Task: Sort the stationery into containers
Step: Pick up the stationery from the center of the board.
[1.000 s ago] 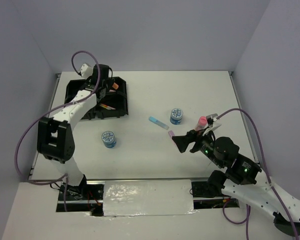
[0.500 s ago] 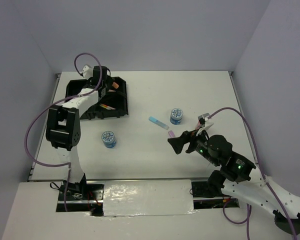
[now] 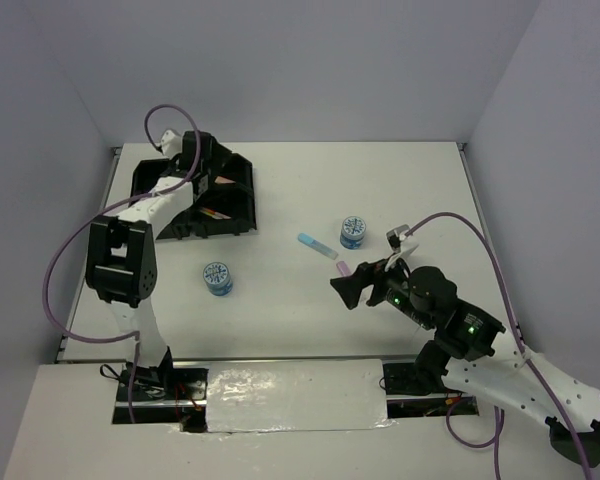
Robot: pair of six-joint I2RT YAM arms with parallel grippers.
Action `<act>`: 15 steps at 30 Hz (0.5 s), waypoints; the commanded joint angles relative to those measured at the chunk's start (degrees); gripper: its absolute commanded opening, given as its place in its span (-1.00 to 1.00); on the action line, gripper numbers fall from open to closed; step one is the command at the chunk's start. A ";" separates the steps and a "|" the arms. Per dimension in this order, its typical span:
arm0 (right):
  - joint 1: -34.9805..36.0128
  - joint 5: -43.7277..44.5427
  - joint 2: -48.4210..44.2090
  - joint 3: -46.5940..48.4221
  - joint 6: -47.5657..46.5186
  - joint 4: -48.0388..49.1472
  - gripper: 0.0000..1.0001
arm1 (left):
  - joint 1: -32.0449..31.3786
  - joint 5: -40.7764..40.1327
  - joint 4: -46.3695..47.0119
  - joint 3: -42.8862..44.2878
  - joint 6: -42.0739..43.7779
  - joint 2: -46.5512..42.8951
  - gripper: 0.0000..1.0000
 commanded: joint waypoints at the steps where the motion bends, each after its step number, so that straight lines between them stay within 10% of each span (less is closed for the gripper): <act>1: -0.29 4.32 -1.35 2.42 0.29 0.62 0.99 | -7.56 -7.19 -7.75 6.96 4.84 -7.73 0.99; 8: -0.29 13.02 -8.46 4.80 3.81 -7.02 0.99 | -22.43 -18.12 -34.30 6.98 -12.89 -10.91 0.97; 15: -0.20 12.94 -12.86 4.54 6.10 -10.02 0.99 | -32.11 -16.38 -52.66 23.47 -22.65 6.89 0.95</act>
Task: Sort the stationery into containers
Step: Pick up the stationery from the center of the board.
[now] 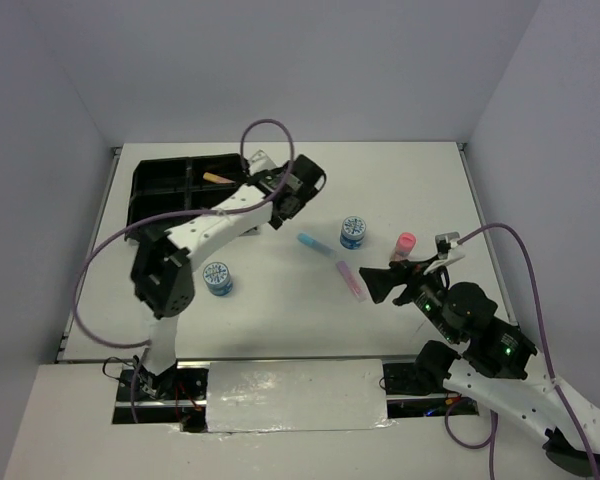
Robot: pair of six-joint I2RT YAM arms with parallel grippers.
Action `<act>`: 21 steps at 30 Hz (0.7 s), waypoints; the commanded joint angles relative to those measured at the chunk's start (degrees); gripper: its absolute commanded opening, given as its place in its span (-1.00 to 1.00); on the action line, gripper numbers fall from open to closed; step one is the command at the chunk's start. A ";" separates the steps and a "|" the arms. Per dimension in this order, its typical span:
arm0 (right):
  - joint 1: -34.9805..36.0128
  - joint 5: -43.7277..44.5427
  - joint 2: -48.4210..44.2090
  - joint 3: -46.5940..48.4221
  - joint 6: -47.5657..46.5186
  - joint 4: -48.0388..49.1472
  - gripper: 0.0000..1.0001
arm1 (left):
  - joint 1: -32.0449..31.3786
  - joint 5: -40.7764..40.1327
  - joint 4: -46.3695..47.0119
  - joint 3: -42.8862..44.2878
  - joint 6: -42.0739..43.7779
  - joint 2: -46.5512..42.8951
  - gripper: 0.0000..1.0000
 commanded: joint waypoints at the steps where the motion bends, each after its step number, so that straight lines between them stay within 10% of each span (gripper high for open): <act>1: -0.23 1.29 -0.80 1.48 2.12 -2.85 0.99 | -1.91 -0.26 -14.94 9.28 -6.49 10.75 0.95; 21: -0.23 -1.79 -4.49 -2.48 1.59 -1.44 0.99 | -4.46 6.59 -14.08 22.75 -2.45 31.86 0.47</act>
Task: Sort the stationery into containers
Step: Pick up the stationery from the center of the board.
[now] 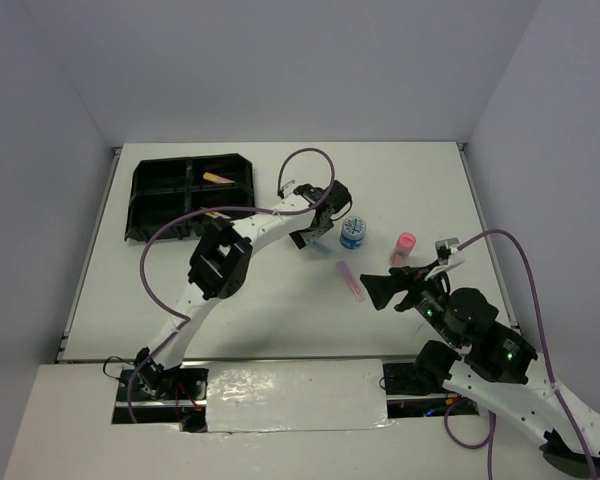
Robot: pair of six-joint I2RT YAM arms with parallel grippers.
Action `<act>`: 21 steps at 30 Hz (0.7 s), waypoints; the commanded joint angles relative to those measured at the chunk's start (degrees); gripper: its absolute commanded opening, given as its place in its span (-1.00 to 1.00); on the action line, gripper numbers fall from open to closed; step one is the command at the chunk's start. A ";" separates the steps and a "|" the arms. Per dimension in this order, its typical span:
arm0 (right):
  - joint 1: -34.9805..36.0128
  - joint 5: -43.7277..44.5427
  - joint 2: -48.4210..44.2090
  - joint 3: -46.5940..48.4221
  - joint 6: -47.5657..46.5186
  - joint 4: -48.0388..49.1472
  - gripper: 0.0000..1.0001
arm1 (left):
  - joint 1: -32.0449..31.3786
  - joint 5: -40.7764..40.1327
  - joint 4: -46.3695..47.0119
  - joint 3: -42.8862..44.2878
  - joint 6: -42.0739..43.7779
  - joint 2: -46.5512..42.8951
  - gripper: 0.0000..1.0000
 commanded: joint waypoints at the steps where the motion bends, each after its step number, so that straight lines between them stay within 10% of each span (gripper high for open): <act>1: -0.23 -0.15 -1.26 -0.55 0.31 1.13 0.99 | -0.29 1.37 -0.83 -0.61 0.83 1.64 0.44; 7: -0.23 0.21 -2.92 -0.47 0.13 0.08 0.99 | -1.08 0.85 -0.39 -4.39 0.92 0.41 0.38; 15: -0.23 0.29 -5.04 -0.38 0.13 -0.89 0.99 | -0.56 2.43 1.89 -11.07 2.85 -1.96 -0.84; 21: -0.23 -0.14 -5.83 -0.20 -0.13 -1.42 0.99 | 2.08 2.16 10.75 -19.86 6.89 -12.14 -1.00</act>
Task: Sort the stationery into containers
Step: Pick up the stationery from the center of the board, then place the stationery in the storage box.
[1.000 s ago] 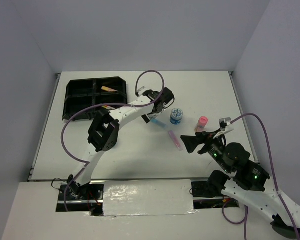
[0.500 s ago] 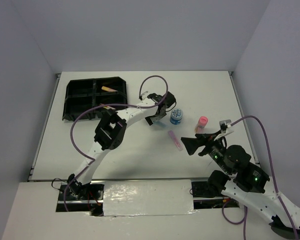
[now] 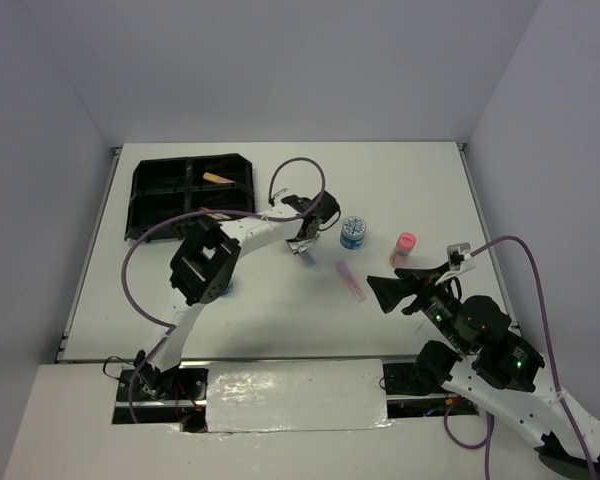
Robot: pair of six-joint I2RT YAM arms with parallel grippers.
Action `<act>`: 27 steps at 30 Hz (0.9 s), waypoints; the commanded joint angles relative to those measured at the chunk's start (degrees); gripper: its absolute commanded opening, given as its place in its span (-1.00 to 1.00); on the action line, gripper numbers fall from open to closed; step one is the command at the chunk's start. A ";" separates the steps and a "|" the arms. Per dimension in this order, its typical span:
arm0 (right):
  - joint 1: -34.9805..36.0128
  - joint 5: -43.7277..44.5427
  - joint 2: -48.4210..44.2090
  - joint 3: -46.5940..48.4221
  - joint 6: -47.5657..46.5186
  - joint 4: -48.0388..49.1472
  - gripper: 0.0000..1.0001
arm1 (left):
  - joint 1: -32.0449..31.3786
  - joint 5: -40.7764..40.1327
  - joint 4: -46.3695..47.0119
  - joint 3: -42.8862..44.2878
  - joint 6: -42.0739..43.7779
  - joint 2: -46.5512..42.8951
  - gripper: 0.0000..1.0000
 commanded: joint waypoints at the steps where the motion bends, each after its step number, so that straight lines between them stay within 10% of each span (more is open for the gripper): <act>1: -0.31 -0.15 -0.61 0.08 -0.13 -0.30 0.99 | 2.30 0.88 4.42 -6.57 4.29 -6.62 -1.00; 11: -0.23 -1.37 2.91 0.34 -1.45 1.89 0.99 | 16.60 -2.03 20.35 -15.91 10.19 -27.73 -1.00; 27: -0.23 -5.68 11.78 -1.59 -4.70 8.66 0.99 | 35.25 2.80 37.58 -6.42 21.61 -14.30 -0.80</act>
